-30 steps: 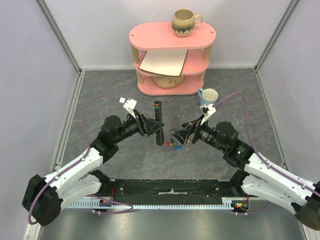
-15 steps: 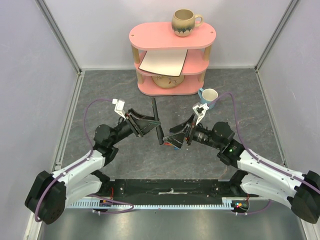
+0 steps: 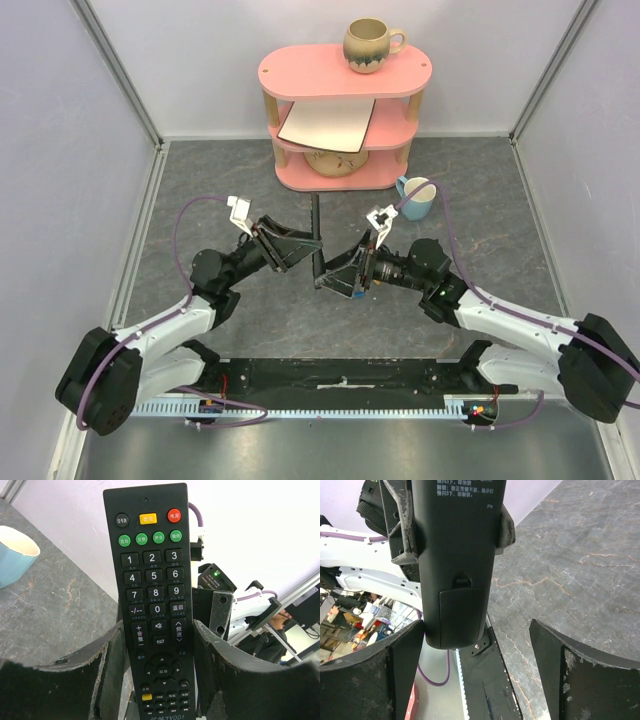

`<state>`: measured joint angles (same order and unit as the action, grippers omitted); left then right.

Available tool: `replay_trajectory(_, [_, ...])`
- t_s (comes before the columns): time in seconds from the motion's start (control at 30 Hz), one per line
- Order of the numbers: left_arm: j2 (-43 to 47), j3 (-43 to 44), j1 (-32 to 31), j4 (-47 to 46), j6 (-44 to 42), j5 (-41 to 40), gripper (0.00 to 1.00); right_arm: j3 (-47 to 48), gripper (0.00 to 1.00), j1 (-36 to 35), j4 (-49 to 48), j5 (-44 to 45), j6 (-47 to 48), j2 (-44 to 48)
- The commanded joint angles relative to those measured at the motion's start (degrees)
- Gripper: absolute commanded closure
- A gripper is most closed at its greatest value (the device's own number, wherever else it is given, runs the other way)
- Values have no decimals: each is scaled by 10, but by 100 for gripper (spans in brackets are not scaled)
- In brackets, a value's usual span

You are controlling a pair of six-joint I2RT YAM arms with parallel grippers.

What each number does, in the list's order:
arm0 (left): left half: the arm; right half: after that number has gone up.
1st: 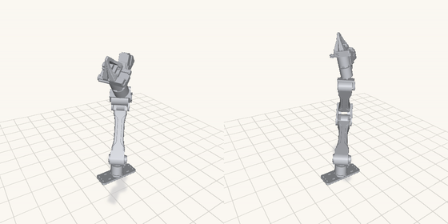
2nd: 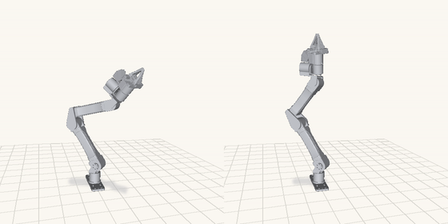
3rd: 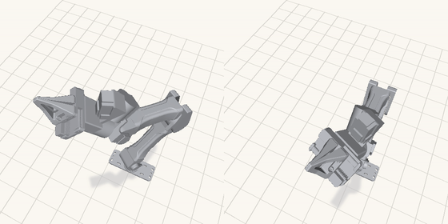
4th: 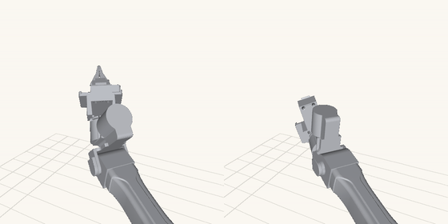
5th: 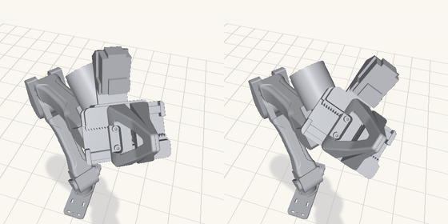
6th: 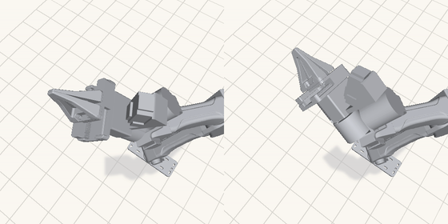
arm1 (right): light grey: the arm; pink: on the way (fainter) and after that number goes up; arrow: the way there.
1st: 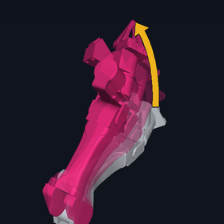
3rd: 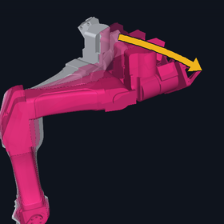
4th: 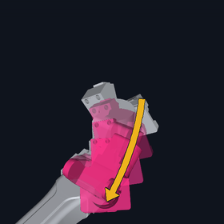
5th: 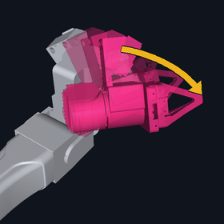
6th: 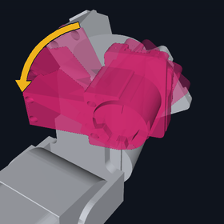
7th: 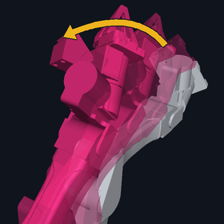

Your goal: Load the batteries into the remote control

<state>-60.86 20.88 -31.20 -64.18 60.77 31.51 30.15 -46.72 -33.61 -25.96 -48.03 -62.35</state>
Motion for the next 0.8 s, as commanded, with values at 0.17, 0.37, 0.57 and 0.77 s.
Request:
replay_trajectory(0.17, [-4, -13, 2, -64, 28, 6, 98, 26, 8, 0, -107, -33, -35, -43])
replay_trajectory(0.37, [-11, -15, 2, -72, 28, -2, 98, 26, 9, 0, -121, -38, -39, -45])
replay_trajectory(0.57, [-29, -15, 2, -97, 38, -7, 98, 32, 20, 0, -123, -53, -41, -61])
replay_trajectory(0.77, [-36, -15, 2, -114, 44, -13, 98, 35, 36, -4, -110, -66, -34, -69])
